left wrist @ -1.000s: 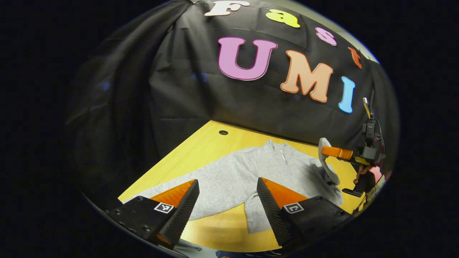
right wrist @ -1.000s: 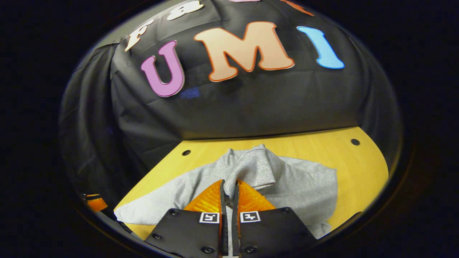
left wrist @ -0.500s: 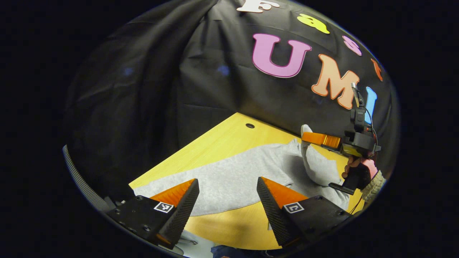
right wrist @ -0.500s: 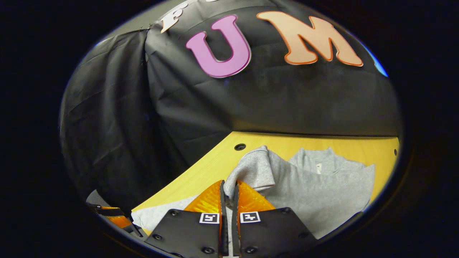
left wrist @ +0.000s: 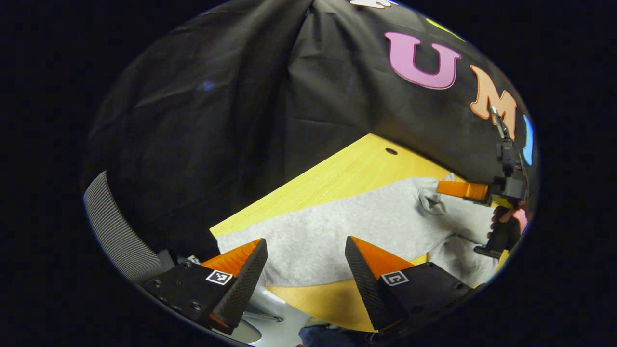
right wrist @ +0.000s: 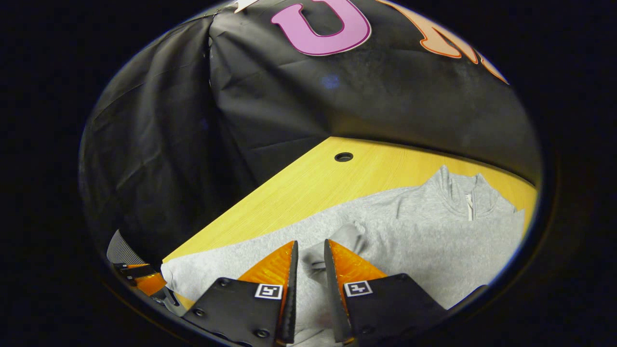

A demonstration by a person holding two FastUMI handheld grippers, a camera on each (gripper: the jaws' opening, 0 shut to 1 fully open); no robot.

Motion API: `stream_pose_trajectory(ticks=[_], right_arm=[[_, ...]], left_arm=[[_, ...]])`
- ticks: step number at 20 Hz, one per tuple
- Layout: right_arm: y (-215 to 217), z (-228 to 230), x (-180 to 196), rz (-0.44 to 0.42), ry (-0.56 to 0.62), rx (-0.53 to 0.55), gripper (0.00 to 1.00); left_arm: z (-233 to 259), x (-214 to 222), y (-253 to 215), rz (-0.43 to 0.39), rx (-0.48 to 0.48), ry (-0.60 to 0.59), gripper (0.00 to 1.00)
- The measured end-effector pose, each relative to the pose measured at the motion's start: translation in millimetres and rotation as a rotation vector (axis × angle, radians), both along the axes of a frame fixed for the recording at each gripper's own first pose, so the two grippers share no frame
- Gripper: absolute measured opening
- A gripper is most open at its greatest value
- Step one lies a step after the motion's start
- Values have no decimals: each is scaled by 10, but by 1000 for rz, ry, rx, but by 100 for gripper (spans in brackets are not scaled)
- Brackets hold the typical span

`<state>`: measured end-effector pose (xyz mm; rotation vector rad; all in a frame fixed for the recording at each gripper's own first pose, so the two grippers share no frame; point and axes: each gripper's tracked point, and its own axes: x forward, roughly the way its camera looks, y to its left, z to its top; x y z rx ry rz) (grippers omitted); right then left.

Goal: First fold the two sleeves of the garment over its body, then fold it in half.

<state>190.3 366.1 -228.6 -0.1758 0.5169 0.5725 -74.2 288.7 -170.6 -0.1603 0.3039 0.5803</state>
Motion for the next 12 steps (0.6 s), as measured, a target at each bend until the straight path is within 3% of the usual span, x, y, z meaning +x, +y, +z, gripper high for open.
stream_pose_trajectory(ticks=[1,4,6,10,12], right_arm=[[8,-20,-9,3,7,7,35],[-31,-89,-91,-11,25,11,91],[-111,8,-109,-20,7,13,97],[-293,321,-83,-64,-49,45,97],[-425,486,-68,-83,-78,61,97]], left_arm=[[-59,1,68,14,10,17,95],[-128,34,51,42,7,51,95],[-114,32,55,52,4,74,95],[-226,16,30,73,-41,114,96],[-280,41,56,70,-1,122,96]])
